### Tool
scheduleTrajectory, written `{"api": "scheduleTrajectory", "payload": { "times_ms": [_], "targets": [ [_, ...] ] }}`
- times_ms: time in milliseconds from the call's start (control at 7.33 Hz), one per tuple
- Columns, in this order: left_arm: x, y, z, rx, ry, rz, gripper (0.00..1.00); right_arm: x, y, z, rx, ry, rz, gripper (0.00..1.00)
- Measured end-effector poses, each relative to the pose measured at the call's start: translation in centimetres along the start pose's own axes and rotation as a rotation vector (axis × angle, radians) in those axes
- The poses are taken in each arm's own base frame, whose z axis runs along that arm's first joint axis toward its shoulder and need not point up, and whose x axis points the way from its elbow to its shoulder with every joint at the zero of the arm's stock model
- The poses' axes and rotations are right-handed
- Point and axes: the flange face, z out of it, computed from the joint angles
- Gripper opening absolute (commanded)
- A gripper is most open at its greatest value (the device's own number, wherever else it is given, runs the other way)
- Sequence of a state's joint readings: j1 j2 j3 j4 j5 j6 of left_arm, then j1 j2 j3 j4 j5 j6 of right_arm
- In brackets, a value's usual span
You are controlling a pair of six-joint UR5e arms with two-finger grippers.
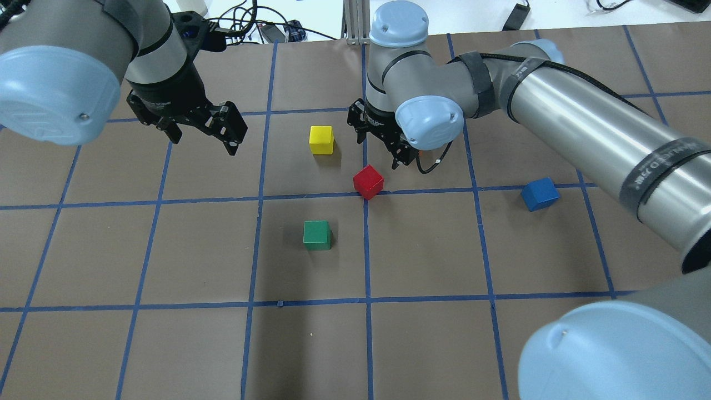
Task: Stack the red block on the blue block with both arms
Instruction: 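Lower the right gripper onto the red cube and close on it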
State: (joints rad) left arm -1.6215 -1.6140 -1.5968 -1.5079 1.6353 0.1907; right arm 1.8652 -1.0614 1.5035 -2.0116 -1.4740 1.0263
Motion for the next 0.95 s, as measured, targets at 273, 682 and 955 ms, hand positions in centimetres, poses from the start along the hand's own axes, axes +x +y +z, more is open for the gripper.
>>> {"api": "scheduleTrajectory", "payload": {
  "times_ms": [273, 682, 955],
  "targets": [
    [0.0, 0.0, 0.0, -0.001, 0.001, -0.003, 1.0, -0.2, -0.1, 2.2, -0.014, 0.023, 0.002, 1.0],
    [0.0, -0.1, 0.2, -0.006, 0.006, -0.035, 1.0, -0.4, -0.3, 4.4, -0.039, 0.046, 0.012, 1.0],
    [-0.1, 0.0, -0.1, -0.001, 0.006, -0.047, 1.0, -0.5, -0.4, 5.8, -0.054, 0.062, 0.016, 1.0]
  ]
}}
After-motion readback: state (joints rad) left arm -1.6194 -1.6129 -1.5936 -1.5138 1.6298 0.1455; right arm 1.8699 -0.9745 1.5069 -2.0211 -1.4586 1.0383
